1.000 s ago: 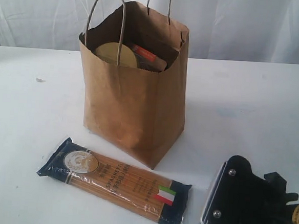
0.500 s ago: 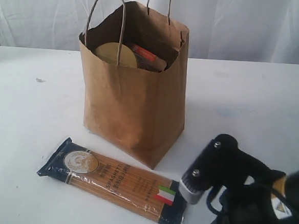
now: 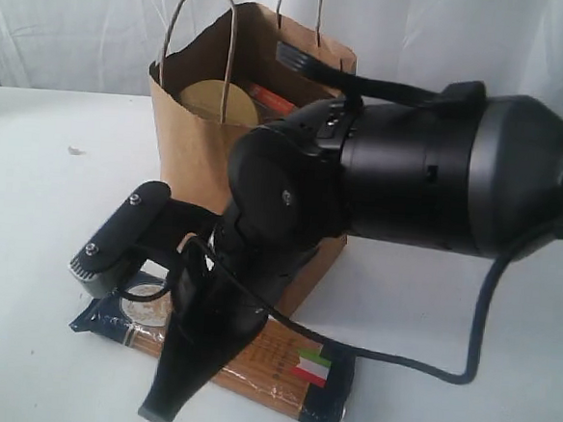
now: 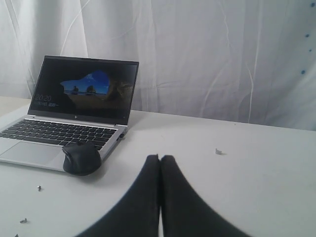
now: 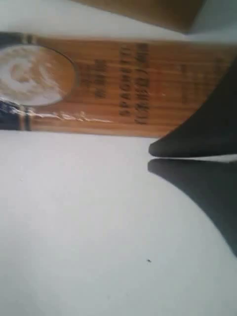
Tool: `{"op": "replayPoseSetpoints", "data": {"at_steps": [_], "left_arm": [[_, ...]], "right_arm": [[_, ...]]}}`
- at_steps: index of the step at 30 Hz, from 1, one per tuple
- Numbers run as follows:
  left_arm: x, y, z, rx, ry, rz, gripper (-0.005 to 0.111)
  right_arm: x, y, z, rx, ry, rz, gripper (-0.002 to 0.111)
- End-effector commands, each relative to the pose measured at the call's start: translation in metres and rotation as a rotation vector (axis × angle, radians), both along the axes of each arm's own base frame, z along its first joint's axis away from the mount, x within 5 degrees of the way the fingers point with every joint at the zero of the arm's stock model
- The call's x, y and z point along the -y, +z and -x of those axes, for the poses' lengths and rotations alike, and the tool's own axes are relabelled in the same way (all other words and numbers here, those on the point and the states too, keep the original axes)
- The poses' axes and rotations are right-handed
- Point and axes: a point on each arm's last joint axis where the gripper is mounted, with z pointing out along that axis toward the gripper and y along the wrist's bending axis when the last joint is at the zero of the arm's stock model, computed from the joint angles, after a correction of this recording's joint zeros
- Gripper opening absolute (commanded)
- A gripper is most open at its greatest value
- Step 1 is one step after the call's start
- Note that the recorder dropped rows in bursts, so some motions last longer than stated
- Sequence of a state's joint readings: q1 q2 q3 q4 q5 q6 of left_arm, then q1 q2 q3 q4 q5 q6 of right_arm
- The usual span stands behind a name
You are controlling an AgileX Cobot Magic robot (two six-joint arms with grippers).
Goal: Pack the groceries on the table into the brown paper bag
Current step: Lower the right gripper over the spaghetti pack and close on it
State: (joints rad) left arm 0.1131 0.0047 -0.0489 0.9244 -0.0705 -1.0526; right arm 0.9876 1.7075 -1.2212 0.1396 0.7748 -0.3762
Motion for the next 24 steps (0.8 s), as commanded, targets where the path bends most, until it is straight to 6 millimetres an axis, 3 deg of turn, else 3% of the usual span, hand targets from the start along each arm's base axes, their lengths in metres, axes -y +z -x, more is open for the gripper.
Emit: {"op": "replayPoseSetpoints", "data": {"at_steps": [1, 5, 8, 10, 24], "left_arm": [[0.001, 0.001, 0.0, 0.012, -0.017, -0.007, 0.0], [0.001, 0.001, 0.0, 0.012, -0.017, -0.007, 0.0], [0.001, 0.001, 0.0, 0.012, -0.017, -0.007, 0.0], [0.001, 0.001, 0.0, 0.012, -0.017, -0.007, 0.0], [0.001, 0.001, 0.0, 0.012, -0.017, -0.008, 0.0]], "right_arm": [[-0.009, -0.009, -0.003, 0.031, 0.039, -0.018, 0.024], [-0.013, -0.02, -0.001, 0.015, 0.051, 0.008, 0.077], [-0.016, -0.021, -0.003, 0.034, 0.056, -0.011, 0.097], [-0.018, -0.019, -0.005, 0.064, 0.067, -0.034, 0.102], [-0.026, -0.02, -0.012, 0.117, 0.024, -0.117, 0.102]]}}
